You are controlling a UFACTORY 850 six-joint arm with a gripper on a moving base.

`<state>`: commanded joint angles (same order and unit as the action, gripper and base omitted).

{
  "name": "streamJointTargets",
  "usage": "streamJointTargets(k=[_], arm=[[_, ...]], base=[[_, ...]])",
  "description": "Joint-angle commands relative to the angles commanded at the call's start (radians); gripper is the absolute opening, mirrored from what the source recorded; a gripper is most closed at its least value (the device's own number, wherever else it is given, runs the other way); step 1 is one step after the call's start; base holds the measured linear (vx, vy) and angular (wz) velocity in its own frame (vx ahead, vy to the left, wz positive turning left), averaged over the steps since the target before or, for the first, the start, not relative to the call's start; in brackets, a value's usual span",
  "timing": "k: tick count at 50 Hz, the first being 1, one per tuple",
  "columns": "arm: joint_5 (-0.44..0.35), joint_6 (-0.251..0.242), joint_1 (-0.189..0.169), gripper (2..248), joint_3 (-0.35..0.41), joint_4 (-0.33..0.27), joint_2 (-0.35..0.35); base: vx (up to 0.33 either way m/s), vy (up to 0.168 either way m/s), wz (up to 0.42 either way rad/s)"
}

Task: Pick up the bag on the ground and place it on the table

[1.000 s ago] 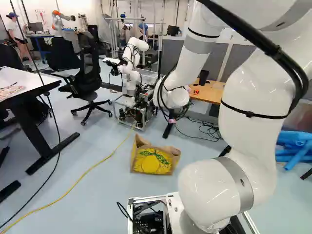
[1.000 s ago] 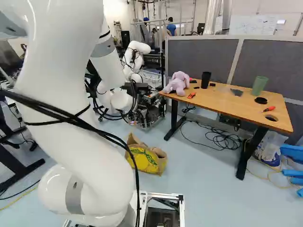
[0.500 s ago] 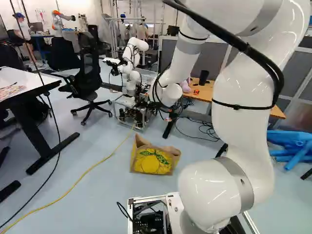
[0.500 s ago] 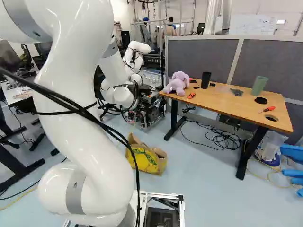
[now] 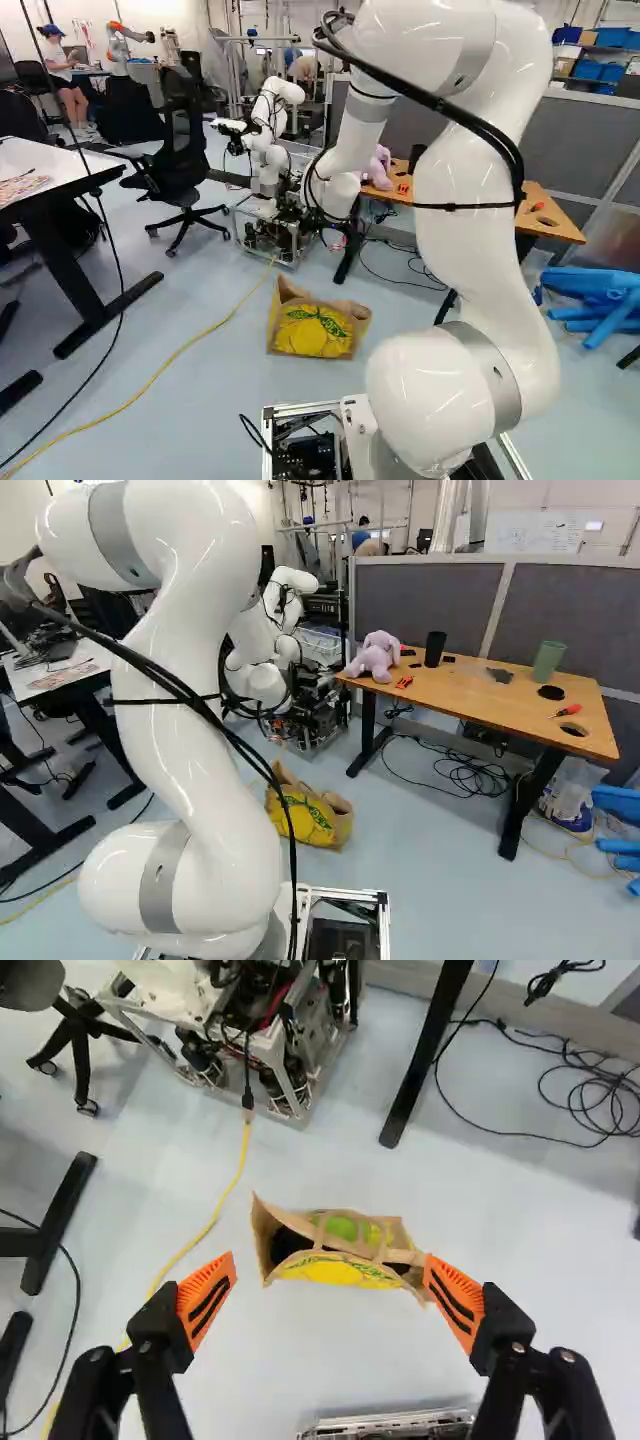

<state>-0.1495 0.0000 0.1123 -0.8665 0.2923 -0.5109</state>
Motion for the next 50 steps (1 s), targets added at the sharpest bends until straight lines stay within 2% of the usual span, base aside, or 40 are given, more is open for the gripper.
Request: streamJointTargets(k=[22, 50], arm=[[0.010, 0.000, -0.001, 247, -0.130, 0.007, -0.139], [0.010, 0.000, -0.002, 247, -0.189, 0.007, -0.240]], base=[[0.000, 0.000, 0.000], [0.000, 0.000, 0.000]])
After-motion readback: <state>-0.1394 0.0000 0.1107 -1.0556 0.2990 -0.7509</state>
